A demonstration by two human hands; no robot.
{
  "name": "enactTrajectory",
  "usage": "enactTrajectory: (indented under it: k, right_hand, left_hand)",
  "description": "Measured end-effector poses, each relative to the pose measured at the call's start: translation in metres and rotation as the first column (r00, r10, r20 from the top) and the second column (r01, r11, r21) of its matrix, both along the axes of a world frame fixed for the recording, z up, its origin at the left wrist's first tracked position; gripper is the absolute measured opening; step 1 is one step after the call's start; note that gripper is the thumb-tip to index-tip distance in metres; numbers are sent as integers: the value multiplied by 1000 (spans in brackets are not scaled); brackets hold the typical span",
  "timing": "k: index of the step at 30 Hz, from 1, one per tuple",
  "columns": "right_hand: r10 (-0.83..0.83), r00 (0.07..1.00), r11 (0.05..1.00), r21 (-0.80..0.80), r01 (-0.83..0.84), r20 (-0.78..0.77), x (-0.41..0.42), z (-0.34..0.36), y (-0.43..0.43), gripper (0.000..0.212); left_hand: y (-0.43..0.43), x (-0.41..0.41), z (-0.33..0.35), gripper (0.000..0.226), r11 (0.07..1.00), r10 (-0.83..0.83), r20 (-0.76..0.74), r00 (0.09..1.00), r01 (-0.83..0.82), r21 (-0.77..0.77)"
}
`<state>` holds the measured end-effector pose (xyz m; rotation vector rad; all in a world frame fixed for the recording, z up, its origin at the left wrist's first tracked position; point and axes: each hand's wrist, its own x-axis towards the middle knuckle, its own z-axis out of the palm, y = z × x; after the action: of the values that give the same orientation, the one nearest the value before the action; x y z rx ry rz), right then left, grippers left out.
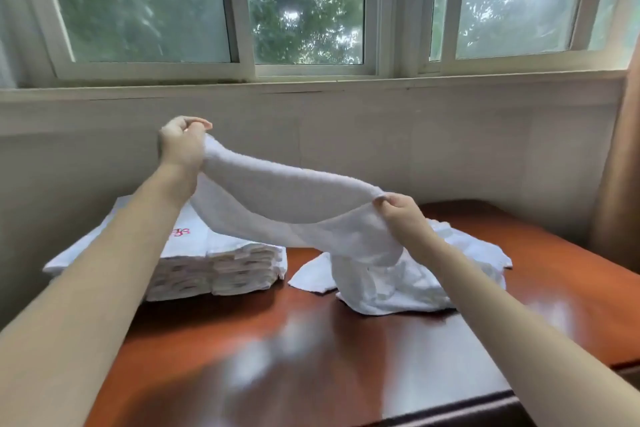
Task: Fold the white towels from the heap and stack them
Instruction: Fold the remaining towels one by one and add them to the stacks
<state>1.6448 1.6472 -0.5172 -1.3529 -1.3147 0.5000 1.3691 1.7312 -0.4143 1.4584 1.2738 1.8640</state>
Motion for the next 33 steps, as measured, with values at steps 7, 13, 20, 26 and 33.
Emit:
enactTrajectory:
  k: [7,13,20,26,33]
  right_hand:
    - [731,643,620,-617,-485,229,-114,-58,-19,24]
    - [908,395,313,-848,-428,135,-169,-146,-21,18]
    - [596,797,658,-628,-417,95,-169,-174,0,18]
    - [105,826,994,-91,-66,554,-154,-180,25,18]
    - [104,552,967,-214,137,827,-118,-187,47,38]
  left_hand:
    - [-9,-139,-114,10,856,-159,-429,889,-92,-508]
    - [-40,-194,-197,21,715,-148,-778,611,-478,-511]
    - [-63,-153,-268,40,722,-486,-853,190,-463,-515]
    - [-55,-172,-304,53,823,-104,-660,744,-308,-477]
    - [-49,-212,-299,69,805,133,494,859,197,-559]
